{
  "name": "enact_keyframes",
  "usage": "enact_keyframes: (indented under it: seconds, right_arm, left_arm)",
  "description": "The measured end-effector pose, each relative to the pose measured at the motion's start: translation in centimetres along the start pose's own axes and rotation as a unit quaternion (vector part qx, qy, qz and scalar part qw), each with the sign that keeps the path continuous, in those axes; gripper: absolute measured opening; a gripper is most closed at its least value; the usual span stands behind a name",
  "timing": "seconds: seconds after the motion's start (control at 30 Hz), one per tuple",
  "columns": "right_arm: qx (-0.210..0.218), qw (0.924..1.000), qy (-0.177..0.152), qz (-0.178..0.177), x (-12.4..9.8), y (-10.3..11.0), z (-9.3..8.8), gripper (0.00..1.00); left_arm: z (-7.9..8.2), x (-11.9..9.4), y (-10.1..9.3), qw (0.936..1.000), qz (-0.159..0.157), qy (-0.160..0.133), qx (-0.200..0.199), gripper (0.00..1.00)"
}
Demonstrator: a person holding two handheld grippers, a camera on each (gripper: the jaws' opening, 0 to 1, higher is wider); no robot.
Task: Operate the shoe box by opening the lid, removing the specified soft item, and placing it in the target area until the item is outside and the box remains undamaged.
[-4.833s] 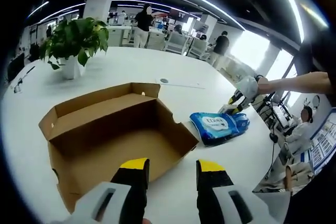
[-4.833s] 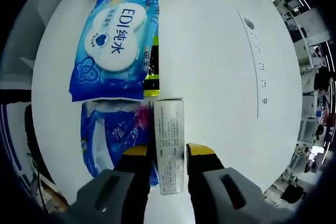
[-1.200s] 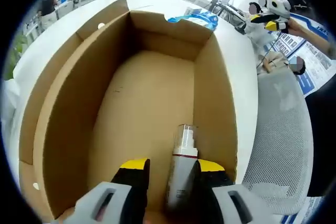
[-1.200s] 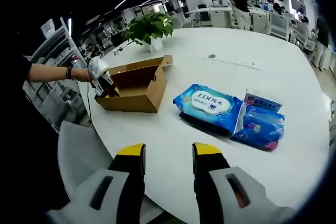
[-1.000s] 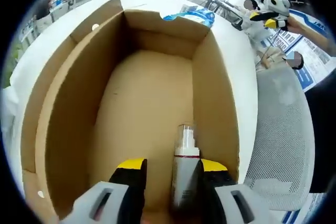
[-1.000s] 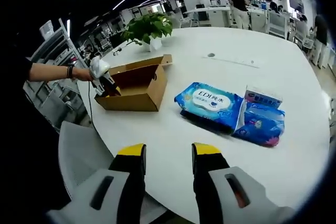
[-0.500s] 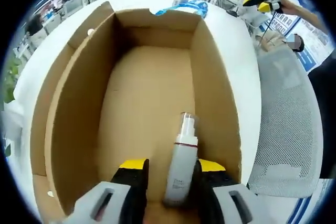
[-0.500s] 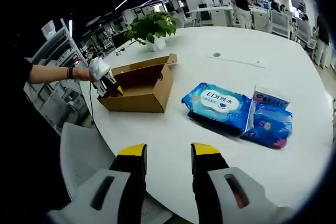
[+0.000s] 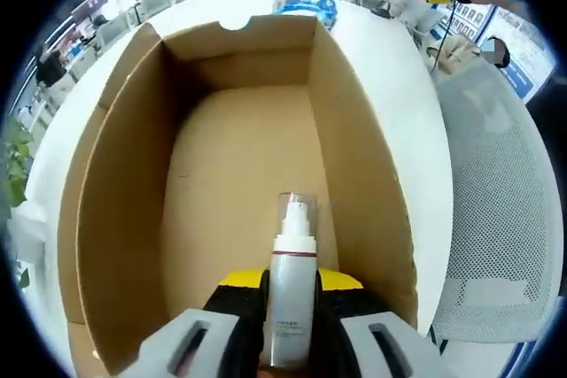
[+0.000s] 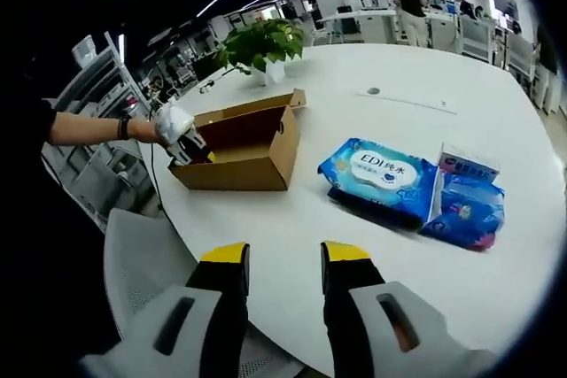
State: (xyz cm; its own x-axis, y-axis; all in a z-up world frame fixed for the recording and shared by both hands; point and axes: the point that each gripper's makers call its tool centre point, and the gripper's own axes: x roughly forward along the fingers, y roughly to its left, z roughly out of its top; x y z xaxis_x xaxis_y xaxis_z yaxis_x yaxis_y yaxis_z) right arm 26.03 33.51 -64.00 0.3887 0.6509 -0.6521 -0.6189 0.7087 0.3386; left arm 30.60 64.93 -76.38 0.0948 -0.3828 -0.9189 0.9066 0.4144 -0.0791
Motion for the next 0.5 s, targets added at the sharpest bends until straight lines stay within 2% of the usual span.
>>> enact_keyframes:
  seconds: [0.27, 0.37, 0.5]
  right_arm:
    - [0.001, 0.9998, -0.003, 0.017, 1.2, 1.0, 0.8, 0.3]
    - [0.0, 0.9997, -0.004, 0.024, 1.6, 1.4, 1.2, 0.3]
    - [0.011, 0.999, -0.014, 0.041, 2.3, 2.3, 1.9, 0.3]
  left_arm:
    - [1.4, -1.7, 0.4, 0.999, 0.027, -0.035, -0.003, 0.2]
    - [2.7, -2.5, 0.3, 0.997, 0.031, -0.068, -0.02, 0.2]
    - [4.1, -3.8, 0.2, 0.9945, 0.046, -0.093, -0.012, 0.2]
